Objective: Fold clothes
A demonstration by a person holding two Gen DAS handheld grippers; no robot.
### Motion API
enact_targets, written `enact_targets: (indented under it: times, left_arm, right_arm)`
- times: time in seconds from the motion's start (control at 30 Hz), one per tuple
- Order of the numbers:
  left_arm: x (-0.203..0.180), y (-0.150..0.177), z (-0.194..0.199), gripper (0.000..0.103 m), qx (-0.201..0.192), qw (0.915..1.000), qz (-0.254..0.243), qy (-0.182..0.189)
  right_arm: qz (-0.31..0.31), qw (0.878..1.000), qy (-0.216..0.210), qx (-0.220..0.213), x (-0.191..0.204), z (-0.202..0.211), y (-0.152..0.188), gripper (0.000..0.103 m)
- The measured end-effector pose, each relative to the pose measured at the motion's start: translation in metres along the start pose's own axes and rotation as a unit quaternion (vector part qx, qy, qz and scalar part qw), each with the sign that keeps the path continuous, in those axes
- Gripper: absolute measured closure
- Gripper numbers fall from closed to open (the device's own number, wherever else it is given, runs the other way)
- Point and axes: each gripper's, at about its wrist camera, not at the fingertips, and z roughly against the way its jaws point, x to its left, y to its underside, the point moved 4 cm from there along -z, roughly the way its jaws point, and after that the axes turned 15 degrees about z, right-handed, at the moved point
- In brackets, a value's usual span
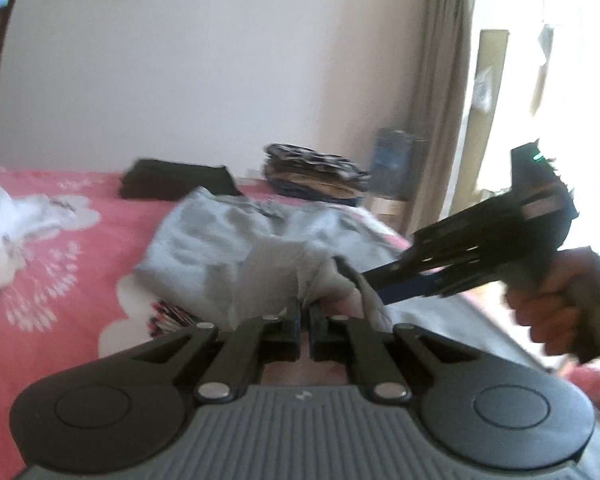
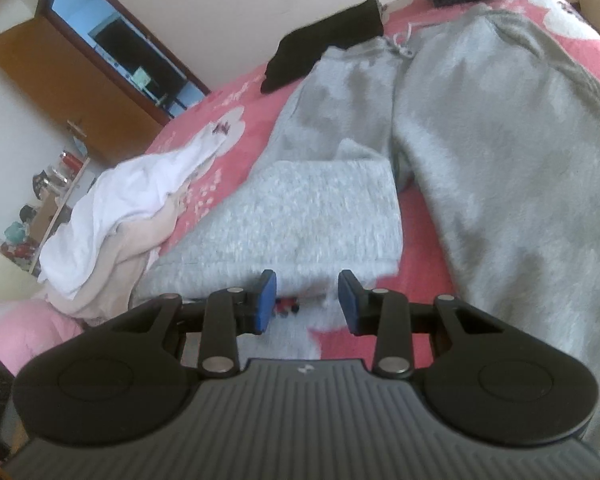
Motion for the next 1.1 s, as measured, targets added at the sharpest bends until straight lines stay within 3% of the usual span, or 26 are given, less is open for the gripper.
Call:
enact_targets:
  times: [0.1, 0.23, 0.43, 0.53, 0.6, 0.63, 0.77, 0.87, 0.97, 1.1]
  left_arm:
    - [0.002, 0.012, 0.027, 0.099, 0.052, 0.9977, 0.015, 0.042]
    - [0.006, 0.043, 0.061, 0.1, 0.146, 0.9886, -0.002, 0.035]
    - [0.024, 0.079, 0.086, 0.099, 0.27, 0.9606, 0.05, 0.045]
    - [0.033, 0.088, 0.089, 0.09, 0.316, 0.9456, 0.068, 0.039]
    - [0.038, 0.084, 0.096, 0.075, 0.312, 0.9473, 0.07, 0.027]
    - [0.04, 0.08, 0.1, 0.073, 0.305, 0.9496, 0.07, 0.022]
    - [0.048, 0.049, 0.094, 0.039, 0.235, 0.9698, 0.065, 0.0]
    - [0.054, 0.031, 0.08, 0.025, 0.194, 0.9793, 0.054, -0.019]
    - [0.052, 0.038, 0.042, 0.018, 0.2, 0.9791, 0.012, -0.032]
    - [0.039, 0.065, 0.0, 0.017, 0.247, 0.9679, -0.036, -0.031]
  right_arm:
    - [0.019, 0.999, -0.007, 0.036, 0.007, 0.003, 0.012, 0.07]
    - [0.044, 0.995, -0.021, 0.086, 0.019, 0.006, 0.039, 0.07]
    - [0.037, 0.992, -0.047, 0.11, 0.028, 0.006, 0.07, 0.07]
    - [-0.002, 0.993, -0.058, 0.102, 0.023, 0.005, 0.075, 0.07]
    - [-0.02, 0.993, -0.06, 0.096, 0.019, 0.005, 0.078, 0.069]
    - [-0.027, 0.994, -0.058, 0.091, 0.017, 0.005, 0.079, 0.065]
    - [-0.074, 0.993, -0.062, 0.066, 0.004, 0.01, 0.081, 0.05]
    - [-0.122, 0.988, -0.077, 0.058, -0.006, 0.008, 0.089, 0.043]
    - [-0.156, 0.982, -0.089, 0.06, -0.009, 0.001, 0.101, 0.04]
    - [-0.172, 0.979, -0.091, 0.06, -0.01, -0.003, 0.114, 0.038]
